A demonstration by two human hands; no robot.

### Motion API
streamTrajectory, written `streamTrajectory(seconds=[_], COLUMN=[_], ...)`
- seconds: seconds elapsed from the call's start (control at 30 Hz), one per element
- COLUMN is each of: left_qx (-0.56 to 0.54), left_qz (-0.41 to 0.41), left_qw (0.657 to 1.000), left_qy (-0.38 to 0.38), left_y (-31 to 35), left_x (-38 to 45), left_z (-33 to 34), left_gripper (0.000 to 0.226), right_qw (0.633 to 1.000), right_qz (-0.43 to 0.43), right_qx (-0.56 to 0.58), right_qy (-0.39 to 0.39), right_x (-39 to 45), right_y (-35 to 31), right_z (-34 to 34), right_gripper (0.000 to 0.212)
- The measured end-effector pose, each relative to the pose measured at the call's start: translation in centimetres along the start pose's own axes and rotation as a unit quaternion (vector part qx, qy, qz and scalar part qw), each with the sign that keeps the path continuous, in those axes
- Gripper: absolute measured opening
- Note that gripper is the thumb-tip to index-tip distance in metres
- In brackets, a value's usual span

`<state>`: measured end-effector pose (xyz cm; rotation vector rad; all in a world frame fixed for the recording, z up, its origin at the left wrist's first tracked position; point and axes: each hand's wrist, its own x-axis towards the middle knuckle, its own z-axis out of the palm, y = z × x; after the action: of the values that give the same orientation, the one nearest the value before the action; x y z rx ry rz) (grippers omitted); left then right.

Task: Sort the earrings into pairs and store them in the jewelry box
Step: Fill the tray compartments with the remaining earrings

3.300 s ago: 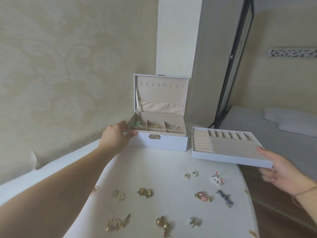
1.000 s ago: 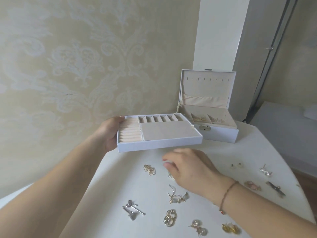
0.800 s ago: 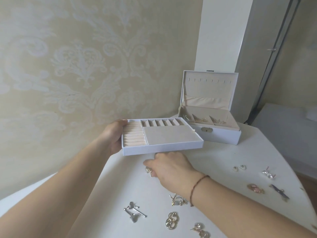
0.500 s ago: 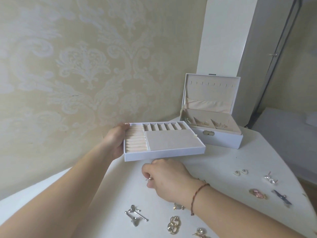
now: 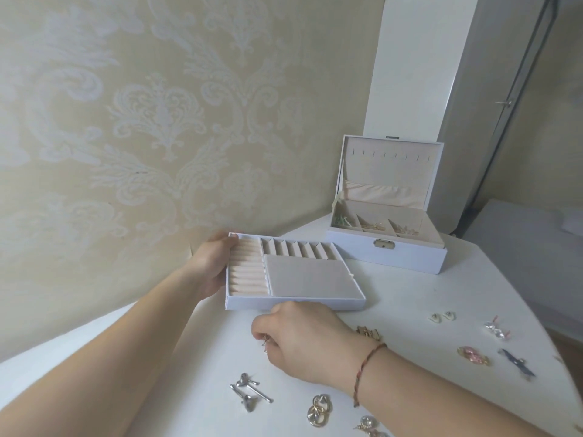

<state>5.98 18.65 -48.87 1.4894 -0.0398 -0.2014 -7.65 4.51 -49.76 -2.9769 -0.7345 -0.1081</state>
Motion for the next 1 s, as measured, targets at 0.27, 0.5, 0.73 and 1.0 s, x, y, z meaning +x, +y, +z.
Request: streamTrajectory(seconds=[0.27,0.5,0.73,1.0], left_qx=[0.264,0.555,0.609,0.547], left_qz=[0.063,0.090,0.162,0.313], left_qw=[0.961,0.823,0.773,0.776], left_qy=[0.051,0.079,0.073,0.024], left_y=[-0.7,-0.8,-2.0,-2.2], left_x=[1.1,1.4,1.2,0.5], left_z=[-0.6,0.6,0.6,2.1], left_gripper=[0.019,0.048,0.039,0.047], right_qw=[1.000,0.972,0.904,0.915], right_qz=[-0.012,0.137,0.403,0.371], right_qx=[0.008,0.127,0.088,0.013], right_qy=[0.021,0.144,0.114,0.155], right_x=[-0.5,-1.3,-1.9,-1.3], right_y=[-0.4,3.3,11.7,10.6], right_z=[0.3,-2.3,-1.8,-3.1], right_gripper=[0.016,0.016,0.024,0.014])
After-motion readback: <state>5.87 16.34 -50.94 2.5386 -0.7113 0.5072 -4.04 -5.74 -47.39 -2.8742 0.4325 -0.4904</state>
